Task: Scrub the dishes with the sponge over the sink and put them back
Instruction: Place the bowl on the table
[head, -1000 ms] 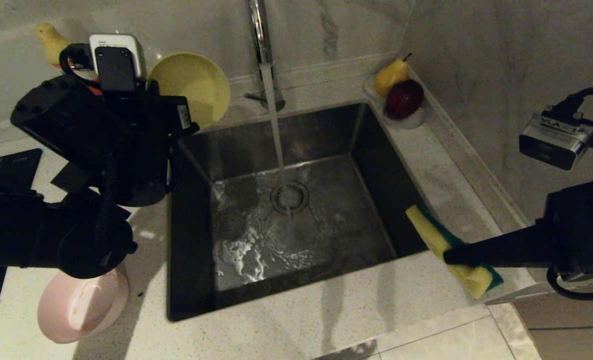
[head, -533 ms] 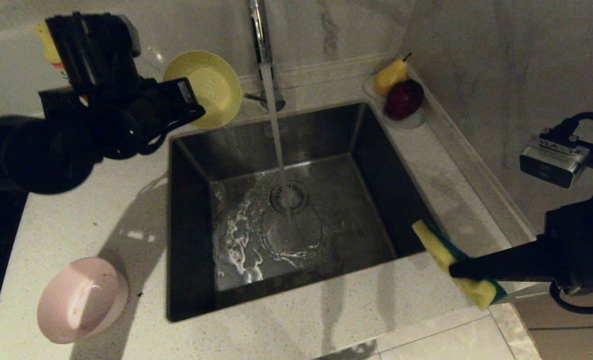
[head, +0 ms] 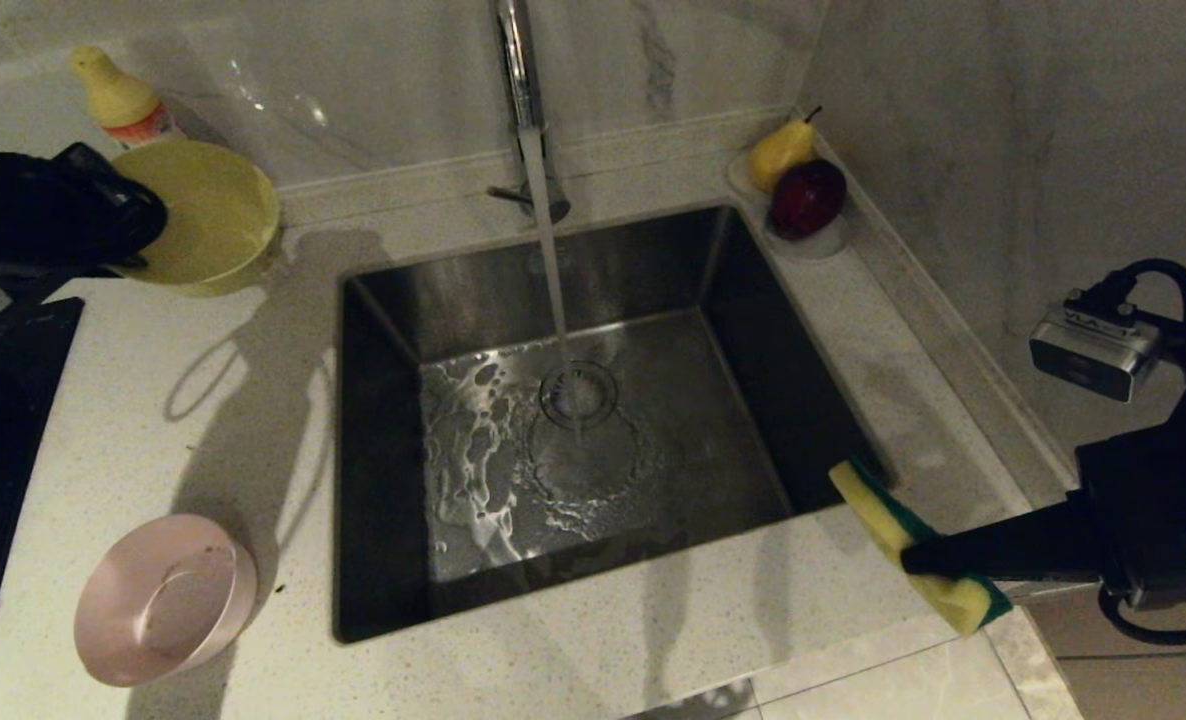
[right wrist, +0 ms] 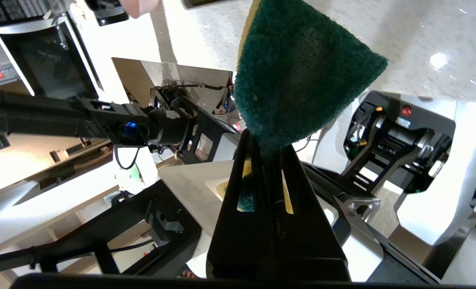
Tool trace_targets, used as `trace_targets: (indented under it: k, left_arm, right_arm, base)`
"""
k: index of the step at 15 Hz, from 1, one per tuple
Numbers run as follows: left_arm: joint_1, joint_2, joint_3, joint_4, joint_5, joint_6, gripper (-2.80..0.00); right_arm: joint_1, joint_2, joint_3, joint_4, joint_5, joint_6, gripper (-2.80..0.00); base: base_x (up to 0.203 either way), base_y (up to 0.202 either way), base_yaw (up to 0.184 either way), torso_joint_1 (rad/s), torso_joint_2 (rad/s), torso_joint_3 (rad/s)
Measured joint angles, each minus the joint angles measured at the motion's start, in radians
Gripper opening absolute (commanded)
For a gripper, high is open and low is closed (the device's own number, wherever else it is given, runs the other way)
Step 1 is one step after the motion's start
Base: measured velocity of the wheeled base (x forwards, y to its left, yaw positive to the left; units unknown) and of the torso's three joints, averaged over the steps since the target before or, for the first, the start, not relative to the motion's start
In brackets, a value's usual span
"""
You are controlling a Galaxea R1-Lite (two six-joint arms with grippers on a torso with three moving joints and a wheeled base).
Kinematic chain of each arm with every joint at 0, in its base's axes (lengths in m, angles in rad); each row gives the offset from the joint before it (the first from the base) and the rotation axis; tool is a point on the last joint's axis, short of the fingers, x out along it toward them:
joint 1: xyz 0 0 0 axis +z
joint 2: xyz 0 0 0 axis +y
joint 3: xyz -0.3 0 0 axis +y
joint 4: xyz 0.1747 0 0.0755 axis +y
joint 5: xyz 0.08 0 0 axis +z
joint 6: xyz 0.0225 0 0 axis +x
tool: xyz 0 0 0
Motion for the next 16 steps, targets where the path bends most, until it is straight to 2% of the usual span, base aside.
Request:
trace_targets:
  k: [2,4,7,9,11,16]
  left_arm:
    - [0.124,-0.017,0.007,0.026,-0.004,-0.009,-2.80]
    - [0.254,-0.021,0.040,0.029,-0.039,-0.012,-2.80]
    - [0.444,-0.005,0.096,0.028,-0.165,-0.011,-2.80]
    - [0.544,0.031,0.118,0.027,-0.266,-0.010,-2.80]
    - [0.588,0.065,0.129,0.022,-0.341,-0.011,-2.80]
    - [0.603,0.175,0.129,-0.006,-0.435,-0.029,-2.80]
  right_arm:
    - [0.001,0.000,0.006,0.000,0.000,0.001,-2.80]
    - [0.001,-0.001,0.008,0.001,-0.002,0.001,-2.80]
    - [0.001,-0.004,0.008,0.002,-0.005,-0.001,-2.80]
    - [0.001,-0.004,0.012,0.003,-0.005,-0.003,-2.80]
    - [0.001,-0.006,0.013,0.003,-0.005,-0.004,-2.80]
    - [0.001,-0.011,0.025,-0.001,-0.005,-0.008,-2.80]
  base:
    - [0.000,0.000,0.000,0.000,0.00,0.000]
    - [0.000,0.000,0.000,0.000,0.00,0.000]
    - [0.000,0.000,0.000,0.000,0.00,0.000]
    - [0.000,0.000,0.000,0.000,0.00,0.000]
    - [0.000,0.000,0.000,0.000,0.00,0.000]
    - [0.000,0.000,0.000,0.000,0.00,0.000]
